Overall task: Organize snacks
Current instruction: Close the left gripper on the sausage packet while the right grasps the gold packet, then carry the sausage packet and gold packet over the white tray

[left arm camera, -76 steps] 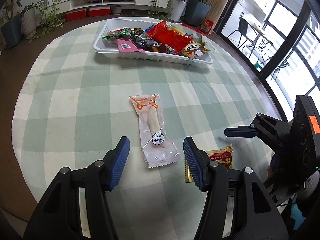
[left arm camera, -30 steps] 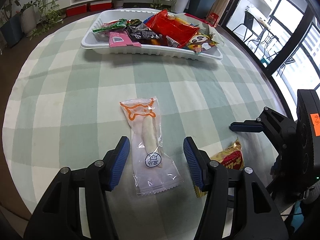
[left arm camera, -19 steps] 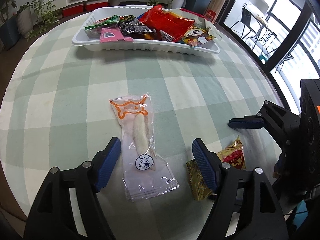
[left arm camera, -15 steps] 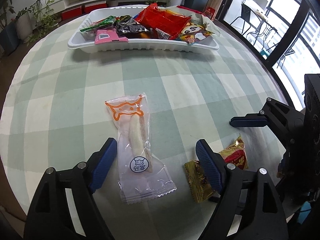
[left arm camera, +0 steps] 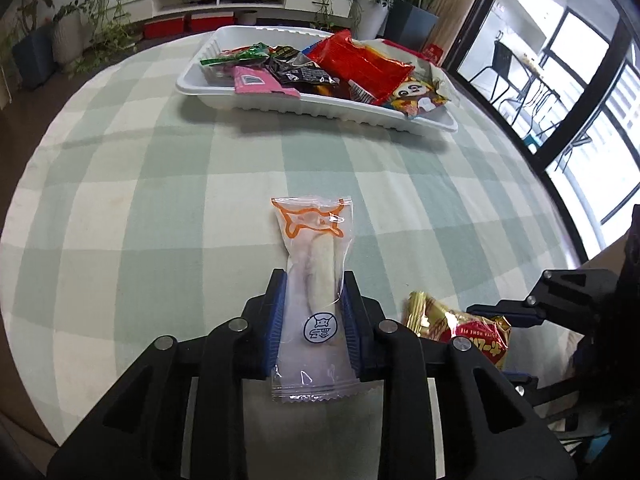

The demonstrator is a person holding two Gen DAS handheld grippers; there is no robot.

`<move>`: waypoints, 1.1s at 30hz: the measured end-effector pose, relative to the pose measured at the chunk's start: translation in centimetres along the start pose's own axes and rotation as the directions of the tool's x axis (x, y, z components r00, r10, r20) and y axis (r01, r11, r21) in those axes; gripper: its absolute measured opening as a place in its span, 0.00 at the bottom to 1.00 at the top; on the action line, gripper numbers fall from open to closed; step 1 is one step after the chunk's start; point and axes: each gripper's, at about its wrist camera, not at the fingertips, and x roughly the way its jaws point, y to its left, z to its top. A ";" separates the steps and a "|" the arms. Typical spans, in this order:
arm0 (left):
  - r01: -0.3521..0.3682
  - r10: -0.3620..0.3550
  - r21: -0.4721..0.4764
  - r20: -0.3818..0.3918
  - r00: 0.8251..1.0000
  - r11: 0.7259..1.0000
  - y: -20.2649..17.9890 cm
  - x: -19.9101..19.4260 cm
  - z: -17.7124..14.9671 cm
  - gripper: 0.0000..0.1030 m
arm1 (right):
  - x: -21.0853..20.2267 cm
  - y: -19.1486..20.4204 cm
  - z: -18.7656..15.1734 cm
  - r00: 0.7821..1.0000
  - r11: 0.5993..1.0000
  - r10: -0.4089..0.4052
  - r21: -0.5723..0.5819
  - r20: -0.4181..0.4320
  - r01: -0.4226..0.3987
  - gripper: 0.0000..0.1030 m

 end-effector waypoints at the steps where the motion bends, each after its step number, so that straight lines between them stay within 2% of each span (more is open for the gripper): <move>1: 0.002 -0.002 -0.005 0.001 1.000 1.000 0.1 -0.1 -0.1 0.23 | -0.1 -0.2 -0.1 1.000 1.000 0.004 0.019 0.004 -0.004 0.37; 5: 0.003 -0.003 0.027 -0.001 1.000 1.000 -0.2 -0.6 -0.7 0.22 | -0.6 -1.4 -0.5 0.998 0.993 0.056 0.105 0.015 -0.058 0.37; 10: 0.029 -0.029 -0.009 0.015 0.999 1.000 0.4 -1.5 -1.3 0.22 | -1.1 -3.0 -1.3 0.992 0.970 0.117 0.212 0.035 -0.122 0.36; 17: 0.037 -0.035 -0.034 0.055 0.998 0.999 1.1 -3.4 -0.9 0.22 | -1.8 -4.9 -1.8 0.985 0.934 0.156 0.313 0.075 -0.171 0.36; 33: 0.050 -0.044 -0.047 0.124 0.991 0.998 1.1 -6.2 2.5 0.22 | -6.1 -9.8 1.0 0.960 0.867 0.138 0.439 0.242 -0.235 0.36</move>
